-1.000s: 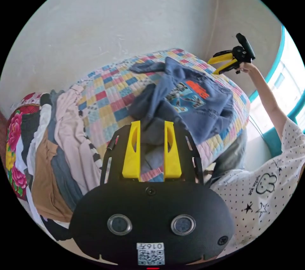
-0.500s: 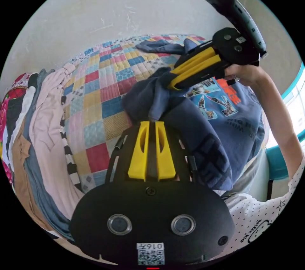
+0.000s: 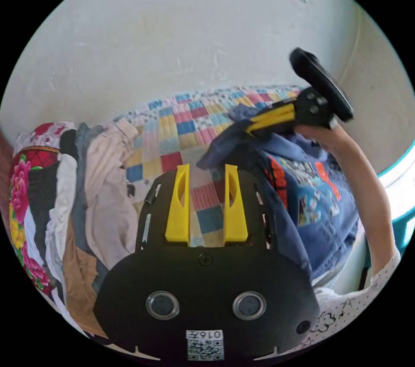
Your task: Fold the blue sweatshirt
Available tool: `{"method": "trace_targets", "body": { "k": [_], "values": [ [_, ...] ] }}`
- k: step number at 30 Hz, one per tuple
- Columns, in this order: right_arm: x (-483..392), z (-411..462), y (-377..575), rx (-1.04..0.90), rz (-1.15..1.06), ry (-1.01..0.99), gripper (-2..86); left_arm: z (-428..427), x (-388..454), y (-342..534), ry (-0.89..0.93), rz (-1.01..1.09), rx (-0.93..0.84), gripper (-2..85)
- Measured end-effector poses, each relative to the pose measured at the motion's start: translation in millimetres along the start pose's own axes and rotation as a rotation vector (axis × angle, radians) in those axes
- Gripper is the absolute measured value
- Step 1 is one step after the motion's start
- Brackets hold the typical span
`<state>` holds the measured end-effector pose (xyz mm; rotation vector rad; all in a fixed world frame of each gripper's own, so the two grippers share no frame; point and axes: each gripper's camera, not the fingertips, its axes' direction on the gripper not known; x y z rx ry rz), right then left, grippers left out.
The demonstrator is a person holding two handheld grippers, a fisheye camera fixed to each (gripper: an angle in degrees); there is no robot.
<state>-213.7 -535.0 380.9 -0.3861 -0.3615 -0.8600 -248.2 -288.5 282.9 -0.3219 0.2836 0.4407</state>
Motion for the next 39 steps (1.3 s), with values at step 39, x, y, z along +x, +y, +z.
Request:
{"method": "trace_targets", "body": {
  "k": [39],
  "values": [
    [-111,35,-125,0.187,-0.269,0.269,3.4,26,54,232,0.073,-0.031,0.131,1.3]
  ]
}}
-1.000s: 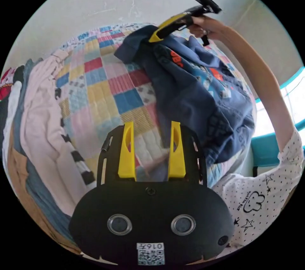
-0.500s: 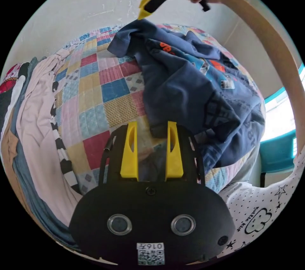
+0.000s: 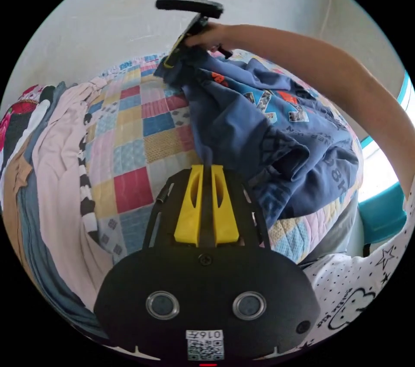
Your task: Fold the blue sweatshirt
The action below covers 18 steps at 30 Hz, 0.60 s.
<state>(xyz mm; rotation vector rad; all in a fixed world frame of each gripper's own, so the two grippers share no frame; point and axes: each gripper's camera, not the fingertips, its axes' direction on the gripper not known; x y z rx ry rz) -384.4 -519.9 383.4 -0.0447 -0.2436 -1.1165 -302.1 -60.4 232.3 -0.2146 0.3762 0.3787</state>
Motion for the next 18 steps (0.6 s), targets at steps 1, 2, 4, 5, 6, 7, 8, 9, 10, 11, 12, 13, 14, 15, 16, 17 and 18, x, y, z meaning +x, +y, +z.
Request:
{"method": "trace_targets", "body": {
  "k": [1,2,4,5,6,7,8,9,10,11,12,13,14,15,16,17,18],
  "values": [
    [2,-10,-1,0.036,0.005,-0.009,2.9,-15,-9,6,0.026,-0.016,0.021,0.9],
    [8,-28,-4,0.102,0.021,-0.049,2.5,-24,-12,9,0.028,-0.023,0.032,0.7],
    [13,-48,-12,0.184,0.041,-0.083,2.0,-63,-25,22,-0.064,-0.077,0.088,0.2],
    [13,-55,-20,0.209,0.042,-0.095,1.8,-73,-27,25,-0.092,-0.088,0.097,0.1],
    [11,-56,-29,0.212,0.038,-0.081,1.7,-86,-33,31,-0.105,-0.104,0.101,-0.1],
    [10,-56,-33,0.221,0.033,-0.077,1.6,-96,-38,37,-0.1,-0.123,0.107,-0.2],
    [7,-53,-42,0.24,0.029,-0.092,1.6,-99,-41,39,-0.1,-0.132,0.109,-0.2],
    [5,-45,-52,0.243,0.033,-0.125,1.7,-101,-45,43,-0.111,-0.15,0.104,-0.3],
    [4,-40,-56,0.242,0.032,-0.139,1.8,-98,-47,46,-0.138,-0.17,0.085,-0.2],
    [0,-26,-65,0.229,0.03,-0.161,2.1,-95,-48,46,-0.151,-0.179,0.068,-0.1],
    [-6,-8,-73,0.196,0.036,-0.169,2.5,-85,-50,47,-0.173,-0.195,0.04,0.1],
    [-9,3,-77,0.17,0.038,-0.17,2.8,-72,-54,47,-0.178,-0.223,0.014,0.5],
    [-15,27,-81,0.104,0.051,-0.167,3.6,-65,-55,46,-0.177,-0.236,-0.007,0.7],
    [-21,51,-81,0.041,0.075,-0.163,4.7,-49,-56,45,-0.185,-0.255,-0.044,1.7],
    [-23,61,-80,0.013,0.082,-0.166,5.6,-32,-55,44,-0.193,-0.264,-0.086,3.2],
    [-27,78,-74,-0.022,0.098,-0.169,7.3,-24,-54,44,-0.199,-0.263,-0.111,4.3],
    [-28,85,-65,-0.038,0.111,-0.167,9.1,-14,-50,43,-0.229,-0.272,-0.143,6.6]
  ]
}}
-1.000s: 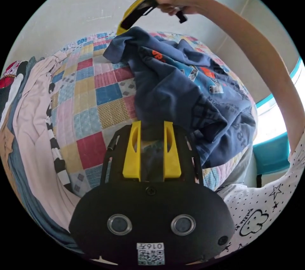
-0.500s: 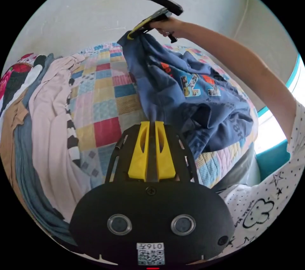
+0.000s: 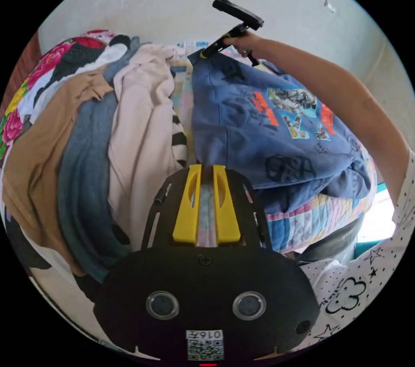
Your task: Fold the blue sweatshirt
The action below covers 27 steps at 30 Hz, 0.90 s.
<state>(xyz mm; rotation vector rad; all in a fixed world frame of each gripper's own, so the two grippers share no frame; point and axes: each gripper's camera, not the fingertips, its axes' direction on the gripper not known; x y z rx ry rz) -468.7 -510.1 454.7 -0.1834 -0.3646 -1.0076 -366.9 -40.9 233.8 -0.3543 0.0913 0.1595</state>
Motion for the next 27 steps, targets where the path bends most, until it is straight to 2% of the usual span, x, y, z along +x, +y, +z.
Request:
{"method": "trace_targets", "body": {
  "k": [2,5,8,11,14,20,24,27],
  "values": [
    [8,-7,16,0.024,-0.001,0.0,11.1,1,7,1,-0.02,-0.005,0.009,9.8],
    [30,-50,56,0.085,-0.044,-0.01,12.4,-21,15,-2,0.042,-0.012,0.069,12.8],
    [54,-98,118,0.076,-0.085,-0.03,14.6,-50,46,-2,0.132,0.083,0.155,14.3],
    [91,-126,193,0.02,-0.022,0.049,17.0,-57,101,-6,0.234,0.221,0.19,14.4],
    [144,-136,260,-0.04,0.136,0.162,16.6,-45,169,-26,0.309,0.334,0.189,13.8],
    [242,-125,343,-0.071,0.417,0.129,14.4,3,295,-128,0.355,0.462,0.176,13.1],
    [286,-99,373,-0.143,0.438,0.101,14.4,34,361,-240,0.213,0.508,0.223,13.6],
    [303,-84,392,-0.152,0.386,-0.052,13.3,67,393,-325,0.253,0.499,0.16,13.7]
  ]
}}
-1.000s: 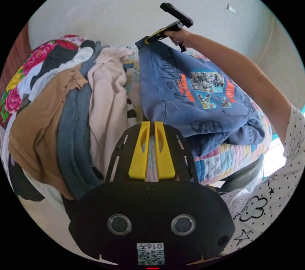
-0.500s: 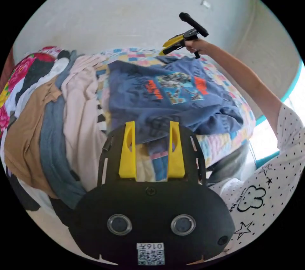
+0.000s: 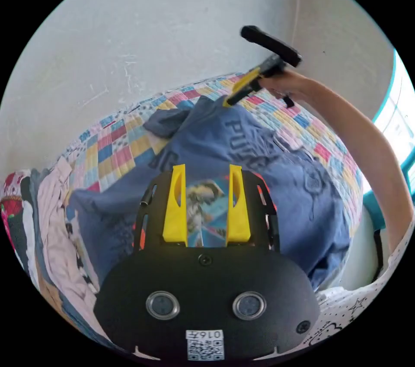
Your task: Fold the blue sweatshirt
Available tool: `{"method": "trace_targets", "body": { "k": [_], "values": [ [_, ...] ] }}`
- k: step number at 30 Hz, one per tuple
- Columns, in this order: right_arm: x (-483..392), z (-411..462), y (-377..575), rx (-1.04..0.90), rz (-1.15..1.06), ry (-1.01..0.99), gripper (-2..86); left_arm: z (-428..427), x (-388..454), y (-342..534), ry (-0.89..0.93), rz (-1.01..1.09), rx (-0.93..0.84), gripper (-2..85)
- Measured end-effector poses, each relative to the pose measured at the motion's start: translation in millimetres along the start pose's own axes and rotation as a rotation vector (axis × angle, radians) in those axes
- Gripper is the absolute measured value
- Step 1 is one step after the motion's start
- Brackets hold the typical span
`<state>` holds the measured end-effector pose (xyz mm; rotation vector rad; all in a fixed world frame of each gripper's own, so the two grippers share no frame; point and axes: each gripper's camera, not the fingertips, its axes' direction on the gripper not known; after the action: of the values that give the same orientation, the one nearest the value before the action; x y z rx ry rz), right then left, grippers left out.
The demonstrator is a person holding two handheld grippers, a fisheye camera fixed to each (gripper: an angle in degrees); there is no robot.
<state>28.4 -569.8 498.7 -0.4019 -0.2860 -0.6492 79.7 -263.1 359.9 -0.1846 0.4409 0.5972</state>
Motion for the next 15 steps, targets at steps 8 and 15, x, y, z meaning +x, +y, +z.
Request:
{"method": "trace_targets", "body": {
  "k": [8,15],
  "values": [
    [-30,-14,56,-0.009,-0.395,-0.121,0.6,87,-2,-85,-0.088,-0.058,-0.053,18.1],
    [-18,-30,85,0.063,-0.295,0.108,8.8,142,16,-128,-0.08,-0.005,-0.107,16.4]
  ]
}}
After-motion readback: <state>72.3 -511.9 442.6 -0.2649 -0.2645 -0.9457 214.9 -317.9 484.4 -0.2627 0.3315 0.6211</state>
